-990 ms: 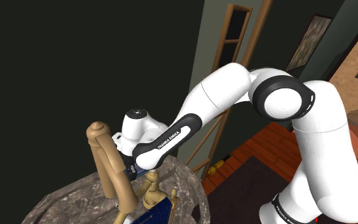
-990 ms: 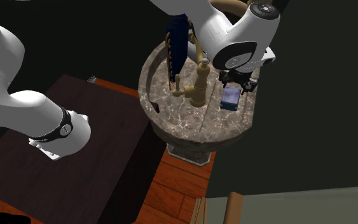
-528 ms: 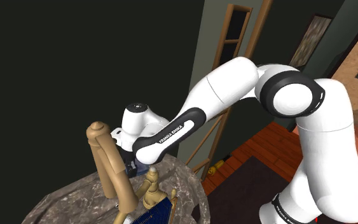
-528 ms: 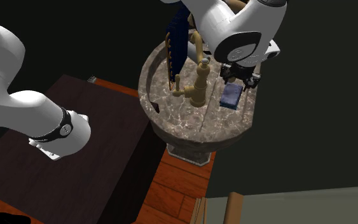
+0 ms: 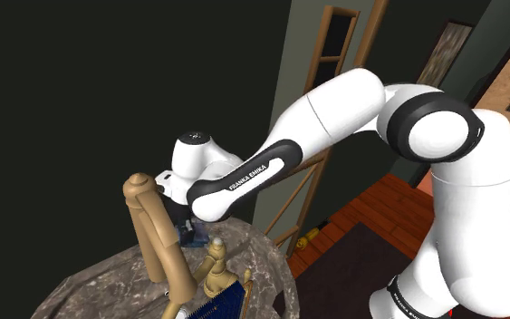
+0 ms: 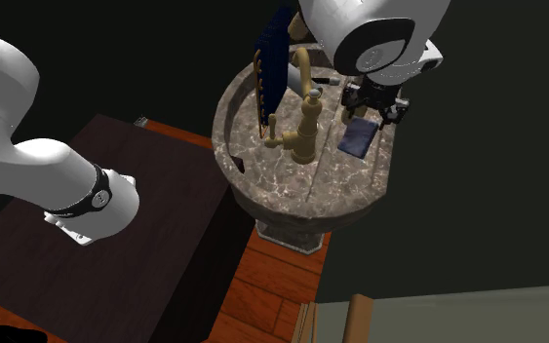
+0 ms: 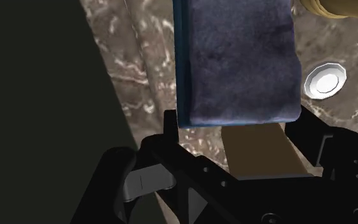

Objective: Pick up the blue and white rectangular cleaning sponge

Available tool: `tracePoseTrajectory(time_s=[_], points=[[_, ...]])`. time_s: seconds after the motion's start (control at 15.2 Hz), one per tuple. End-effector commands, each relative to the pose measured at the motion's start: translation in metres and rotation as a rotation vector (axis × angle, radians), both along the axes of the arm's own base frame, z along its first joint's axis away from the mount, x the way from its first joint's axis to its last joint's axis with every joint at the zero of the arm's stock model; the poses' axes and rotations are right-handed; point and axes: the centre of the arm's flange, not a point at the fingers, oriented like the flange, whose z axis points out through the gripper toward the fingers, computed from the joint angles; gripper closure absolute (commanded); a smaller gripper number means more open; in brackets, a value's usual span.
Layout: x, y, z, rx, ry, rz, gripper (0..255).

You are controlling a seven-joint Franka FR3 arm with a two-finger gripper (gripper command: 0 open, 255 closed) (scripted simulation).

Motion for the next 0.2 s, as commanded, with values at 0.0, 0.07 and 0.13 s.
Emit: tracePoseTrajectory(time_s=[0.0, 0.07, 0.13], points=[[0.0005, 0.0001, 0.0118, 0.0, 0.0, 0.0, 255], [0.0005, 0.0001, 0.0126, 0.0, 0.0, 0.0, 255], [0.0005, 0.0001, 0.0126, 0.0, 0.0, 0.0, 255]])
